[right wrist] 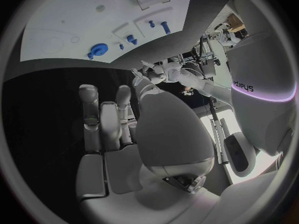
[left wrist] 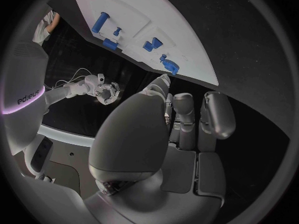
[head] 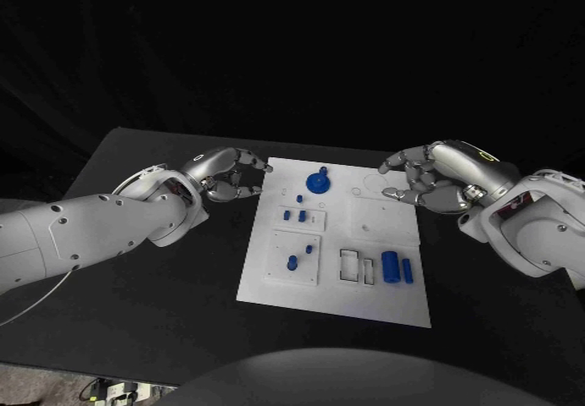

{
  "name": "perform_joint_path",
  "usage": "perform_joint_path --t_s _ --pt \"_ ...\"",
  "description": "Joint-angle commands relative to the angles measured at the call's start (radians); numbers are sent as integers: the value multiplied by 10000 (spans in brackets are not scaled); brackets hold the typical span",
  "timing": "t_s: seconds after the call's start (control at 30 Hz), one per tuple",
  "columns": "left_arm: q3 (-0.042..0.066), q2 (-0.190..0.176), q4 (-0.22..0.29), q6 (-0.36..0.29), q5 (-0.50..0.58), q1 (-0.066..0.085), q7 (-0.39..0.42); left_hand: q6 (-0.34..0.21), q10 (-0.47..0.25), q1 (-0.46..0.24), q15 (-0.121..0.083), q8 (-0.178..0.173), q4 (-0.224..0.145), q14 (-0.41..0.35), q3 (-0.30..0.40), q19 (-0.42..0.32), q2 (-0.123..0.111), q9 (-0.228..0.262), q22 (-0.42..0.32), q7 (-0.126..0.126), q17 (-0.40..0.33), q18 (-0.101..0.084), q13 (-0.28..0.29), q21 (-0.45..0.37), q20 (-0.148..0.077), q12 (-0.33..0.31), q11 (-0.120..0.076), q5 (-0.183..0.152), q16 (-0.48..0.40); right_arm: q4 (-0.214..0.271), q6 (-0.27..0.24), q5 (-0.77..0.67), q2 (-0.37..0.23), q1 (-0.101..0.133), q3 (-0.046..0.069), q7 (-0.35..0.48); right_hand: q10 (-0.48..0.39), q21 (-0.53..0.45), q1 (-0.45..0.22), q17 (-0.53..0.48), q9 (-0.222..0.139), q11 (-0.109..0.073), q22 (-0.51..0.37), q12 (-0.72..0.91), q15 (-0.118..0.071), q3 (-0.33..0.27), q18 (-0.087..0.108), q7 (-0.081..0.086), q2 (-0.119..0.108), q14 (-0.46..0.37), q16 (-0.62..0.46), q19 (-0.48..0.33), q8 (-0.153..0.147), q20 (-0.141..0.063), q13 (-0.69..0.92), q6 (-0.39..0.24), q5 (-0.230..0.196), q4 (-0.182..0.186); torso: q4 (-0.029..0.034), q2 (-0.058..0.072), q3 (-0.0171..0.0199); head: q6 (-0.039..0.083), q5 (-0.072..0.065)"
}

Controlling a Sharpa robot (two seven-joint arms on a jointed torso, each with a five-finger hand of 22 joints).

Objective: Assemble the parts on the task board

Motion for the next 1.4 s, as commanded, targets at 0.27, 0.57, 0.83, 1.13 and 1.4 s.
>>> perform_joint_path --t_s 0.27,0.57,0.83,1.13,1.4 --pt "8 44 24 -236 125 -42 243 69 100 93 21 61 8 24 65 -10 54 19 1647 63 29 49 13 16 48 58 -22 81 42 93 3077 -79 58 290 -28 -3929 3839 5264 -4405 3260 787 -613 2165 3635 -768 -1115 -1099 -855 717 1810 1033 3504 793 -715 6426 2565 -592 151 10 -28 -8 0 -341" --pt "8 68 81 -246 134 -48 231 113 144 101 19 70 14 25 89 -11 55 21 1646 107 33 50 14 11 47 75 -26 99 47 -612 7705 1114 1124 1071 -27 -6855 3839 5357 -5132 3260 222 -495 2162 3635 -775 -863 -1107 -679 492 1810 1033 3512 -363 -795 6426 2605 -1208 80 -6 -27 -32 0 -453" --pt "9 28 225 -247 135 -47 190 136 157 103 17 76 15 25 96 -6 52 23 1649 128 34 49 14 21 47 80 -31 104 49 -1346 9847 2340 2015 1227 -29 -7766 3839 5110 -4754 3260 -167 -392 2070 3635 -663 -734 -1041 -562 397 1810 1033 3347 -923 -695 6426 2572 -940 -125 -1 -36 -59 0 -502" --pt "10 130 187 -213 135 -47 138 160 170 102 15 81 17 31 101 -5 44 25 1650 155 55 49 14 22 45 84 -34 106 60 -1960 10377 2399 2645 1247 -32 -7986 3839 4938 -5202 3260 -287 -585 2011 3635 -782 -901 -994 -794 453 1810 1033 3263 -987 -749 6426 3576 -1628 50 -15 -55 -51 0 -577" --pt "10 199 139 -156 135 -47 103 169 175 98 14 82 19 30 102 -3 40 25 1652 167 53 48 13 29 45 86 -32 106 60 -2194 10438 2966 2954 1189 -48 -8018 3839 4853 -5540 3260 -387 -636 1988 3635 -831 -983 -978 -830 594 1810 1033 3222 -1178 -806 6426 3739 -1843 78 -11 -45 -38 0 -604"
